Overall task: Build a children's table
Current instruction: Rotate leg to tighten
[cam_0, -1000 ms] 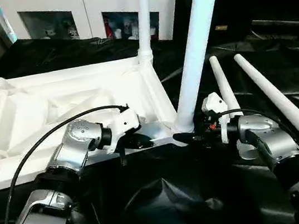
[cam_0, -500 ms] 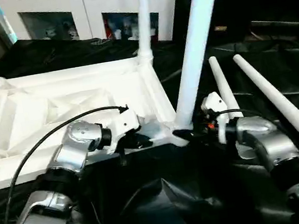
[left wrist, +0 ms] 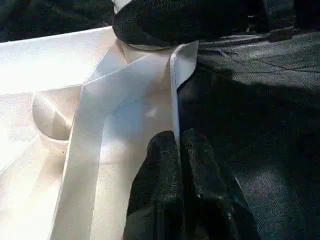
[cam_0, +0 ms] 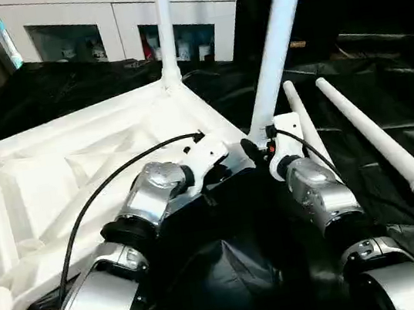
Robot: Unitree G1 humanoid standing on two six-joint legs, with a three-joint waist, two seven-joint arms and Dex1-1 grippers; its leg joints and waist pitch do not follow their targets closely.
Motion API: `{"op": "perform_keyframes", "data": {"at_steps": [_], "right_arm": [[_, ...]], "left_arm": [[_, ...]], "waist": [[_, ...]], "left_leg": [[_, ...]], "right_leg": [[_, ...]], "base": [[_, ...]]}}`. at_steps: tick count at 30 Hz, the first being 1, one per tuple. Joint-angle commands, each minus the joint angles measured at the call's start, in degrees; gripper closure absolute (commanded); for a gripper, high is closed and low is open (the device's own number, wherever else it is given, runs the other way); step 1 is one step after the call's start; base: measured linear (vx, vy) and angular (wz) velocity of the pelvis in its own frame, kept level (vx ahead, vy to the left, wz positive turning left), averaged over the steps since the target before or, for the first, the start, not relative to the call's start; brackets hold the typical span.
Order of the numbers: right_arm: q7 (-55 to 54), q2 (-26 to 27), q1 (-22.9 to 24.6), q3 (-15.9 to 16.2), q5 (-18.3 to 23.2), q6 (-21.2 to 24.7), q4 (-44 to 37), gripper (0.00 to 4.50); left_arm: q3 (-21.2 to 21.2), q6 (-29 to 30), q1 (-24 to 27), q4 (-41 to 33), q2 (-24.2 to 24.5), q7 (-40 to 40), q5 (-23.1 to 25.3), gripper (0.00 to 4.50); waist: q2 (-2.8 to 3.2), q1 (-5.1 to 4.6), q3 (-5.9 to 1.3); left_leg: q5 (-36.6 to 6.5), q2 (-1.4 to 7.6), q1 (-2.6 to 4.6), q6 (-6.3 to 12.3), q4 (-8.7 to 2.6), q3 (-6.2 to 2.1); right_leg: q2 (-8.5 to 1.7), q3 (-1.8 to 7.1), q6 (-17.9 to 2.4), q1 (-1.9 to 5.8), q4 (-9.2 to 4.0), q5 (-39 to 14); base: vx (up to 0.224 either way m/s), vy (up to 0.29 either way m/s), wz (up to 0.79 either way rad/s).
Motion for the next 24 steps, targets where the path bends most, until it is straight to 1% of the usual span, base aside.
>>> {"op": "perform_keyframes", "data": {"at_steps": [1, 2, 3, 4, 5, 6, 7, 8, 10, 11, 12, 13, 14, 15, 16, 17, 19, 21, 24], "right_arm": [[3.1, 2.5, 0.9, 3.4, -0.8, 0.0, 2.1, 1.04], [3.3, 2.3, 0.8, 3.6, -1.1, -0.7, 2.2, 0.85], [5.7, 1.5, 1.0, 4.3, -1.3, -1.4, 1.6, 0.73], [9.6, 0.0, 1.4, 5.2, -1.4, -2.0, 0.7, 0.73], [11.5, -0.7, 1.6, 5.6, -1.4, -2.3, 0.3, 0.73], [11.5, -0.7, 1.6, 5.6, -1.4, -2.3, 0.3, 0.73], [13.9, -1.7, 1.9, 6.0, -1.4, -2.4, -0.2, 0.73], [19.9, -4.2, 2.6, 7.1, -1.2, -2.7, -1.6, 0.73], [22.5, -5.3, 2.9, 7.5, -1.0, -2.9, -2.3, 0.73], [27.2, -7.4, 3.3, 7.9, -0.3, -2.8, -3.4, 0.73], [28.6, -8.0, 3.4, 7.9, 0.0, -2.7, -3.8, 0.73], [32.0, -9.7, 3.7, 7.9, 0.6, -2.5, -4.8, 0.73], [33.9, -10.6, 3.9, 8.0, 0.9, -2.2, -5.5, 0.73], [35.8, -11.4, 4.1, 8.2, 1.4, -1.9, -6.1, 0.73], [38.7, -12.9, 4.3, 8.5, 2.0, -1.3, -7.0, 0.73], [39.3, -13.1, 4.4, 8.6, 2.2, -1.2, -7.2, 0.73], [41.6, -14.2, 4.5, 8.6, 2.5, -1.0, -7.7, 0.73], [42.6, -14.5, 4.4, 8.4, 2.8, -0.9, -7.7, 0.73], [45.2, -15.2, 4.5, 8.3, 3.1, -0.5, -7.8, 0.73]], "left_arm": [[0.3, -2.3, 0.3, -0.1, -3.0, 1.4, -1.5, 4.50], [0.3, -2.6, 0.4, -0.1, -2.7, 1.1, -1.6, 4.50], [0.3, -3.1, 0.7, -0.4, -1.9, 0.3, -1.6, 4.50], [0.3, -3.3, 1.1, -0.8, -0.7, -1.4, -1.8, 4.50], [0.3, -3.3, 1.3, -1.0, -0.1, -2.2, -1.9, 4.50], [0.3, -3.3, 1.3, -1.0, -0.1, -2.2, -1.9, 4.50], [0.2, -3.8, 1.7, -1.4, 0.6, -3.6, -2.1, 4.50], [-0.1, -4.6, 2.5, -2.5, 2.2, -7.2, -2.7, 4.50], [-0.2, -4.9, 2.9, -2.9, 2.9, -8.6, -2.9, 4.50], [-0.2, -4.8, 3.5, -3.7, 4.3, -11.4, -3.5, 4.50], [-0.2, -4.7, 3.7, -3.9, 4.8, -12.1, -3.6, 4.50], [-0.4, -5.7, 4.3, -4.6, 6.2, -15.0, -4.1, 4.50], [-0.6, -5.6, 4.7, -5.2, 6.9, -16.5, -4.4, 4.50], [-0.7, -5.5, 4.9, -5.6, 7.5, -17.6, -4.6, 4.50], [-0.7, -5.9, 5.4, -6.4, 8.6, -19.5, -5.2, 4.50], [-0.7, -5.8, 5.5, -6.6, 8.8, -19.9, -5.3, 4.50], [-0.8, -5.9, 6.2, -7.9, 9.8, -22.0, -6.0, 4.50], [-0.8, -6.0, 6.7, -8.7, 10.4, -23.2, -6.4, 4.50], [-0.6, -6.3, 7.7, -10.2, 11.5, -25.1, -7.1, 4.50]], "waist": [[-0.26, -0.20, -2.89], [-0.13, -0.11, -2.93], [-0.14, -0.08, -2.93], [-0.53, -0.08, -2.94], [-0.43, 0.04, -2.96], [-0.32, 0.07, -2.95], [-0.43, 0.02, -2.90], [-0.52, -0.02, -2.98], [-0.56, 0.08, -2.99], [-0.46, -0.06, -3.03], [-0.47, -0.11, -3.12], [-0.43, -0.02, -3.15], [-0.41, -0.14, -3.17], [-0.41, -0.15, -3.16], [-0.38, -0.15, -3.19], [-0.25, -0.08, -3.17], [-0.19, 0.04, -3.23], [-0.24, 0.08, -3.27], [-0.24, 0.33, -3.24]], "left_leg": [[-17.7, 2.72, 1.13, -0.58, -4.11, -1.62], [-16.8, 2.70, 1.05, -0.21, -4.07, -1.59], [-16.6, 2.69, 1.07, -0.10, -4.04, -1.54], [-16.1, 2.62, 0.82, 0.39, -3.99, -1.52], [-15.7, 2.64, 0.76, 0.67, -3.95, -1.58], [-15.2, 2.69, 0.68, 1.09, -3.90, -1.54], [-15.0, 2.72, 0.62, 1.35, -3.91, -1.55], [-14.6, 2.69, 0.64, 1.66, -3.82, -1.49], [-13.8, 2.68, 0.50, 2.26, -3.71, -1.43], [-13.3, 2.69, 0.46, 2.72, -3.67, -1.41], [-12.4, 2.72, 0.47, 3.04, -3.56, -1.37], [-11.5, 2.77, 0.45, 3.31, -3.50, -1.39], [-11.0, 2.78, 0.37, 3.49, -3.48, -1.35], [-10.8, 2.84, 0.49, 3.65, -3.46, -1.34], [-10.6, 2.85, 0.52, 3.98, -3.39, -1.26], [-10.6, 2.99, 0.58, 4.00, -3.43, -1.29], [-10.0, 3.06, 0.57, 4.07, -3.31, -1.16], [-10.0, 3.11, 0.64, 3.91, -3.24, -1.08], [-9.8, 3.08, 0.64, 4.12, -3.12, -0.93]], "right_leg": [[-4.39, 2.41, -9.6, 0.93, -5.29, -15.6], [-4.40, 2.43, -9.8, 0.99, -5.15, -14.8], [-4.40, 2.44, -9.9, 0.99, -5.16, -14.6], [-4.40, 2.38, -9.7, 1.25, -5.15, -14.6], [-4.50, 2.33, -9.6, 1.38, -5.11, -14.5], [-4.48, 2.34, -9.6, 1.37, -5.09, -14.0], [-4.47, 2.31, -9.8, 1.39, -5.05, -13.9], [-4.43, 2.28, -10.0, 1.44, -5.01, -13.5], [-4.38, 2.26, -10.2, 1.64, -4.93, -12.5], [-4.35, 2.27, -10.5, 1.65, -4.82, -11.5], [-4.36, 2.24, -11.1, 1.69, -4.64, -10.3], [-4.29, 2.19, -11.7, 1.79, -4.46, -8.8], [-4.19, 2.18, -12.0, 1.78, -4.30, -7.8], [-4.11, 2.09, -12.7, 1.87, -4.14, -6.6], [-4.00, 2.04, -13.3, 1.79, -3.98, -5.6], [-4.05, 2.03, -13.6, 1.78, -3.93, -5.4], [-4.00, 2.01, -14.2, 1.78, -3.69, -4.1], [-4.05, 1.99, -14.9, 1.75, -3.48, -3.1], [-4.07, 2.05, -15.1, 1.72, -3.45, -2.8]], "base": [[0.000, 0.000, 0.00], [0.000, 0.000, 0.00], [0.000, 0.000, 0.00], [0.000, 0.000, 0.00], [0.000, 0.000, 0.00], [0.000, 0.000, 0.00], [0.000, 0.000, 0.00], [0.000, 0.000, 0.00], [0.000, 0.000, 0.00], [0.000, 0.000, 0.00], [0.000, 0.000, 0.00], [0.000, 0.000, 0.00], [0.000, 0.000, 0.00], [0.000, 0.000, 0.00], [0.000, 0.000, 0.00], [0.000, 0.000, 0.00], [0.000, 0.000, 0.00], [0.000, 0.000, 0.00], [0.000, 0.000, 0.00]]}}
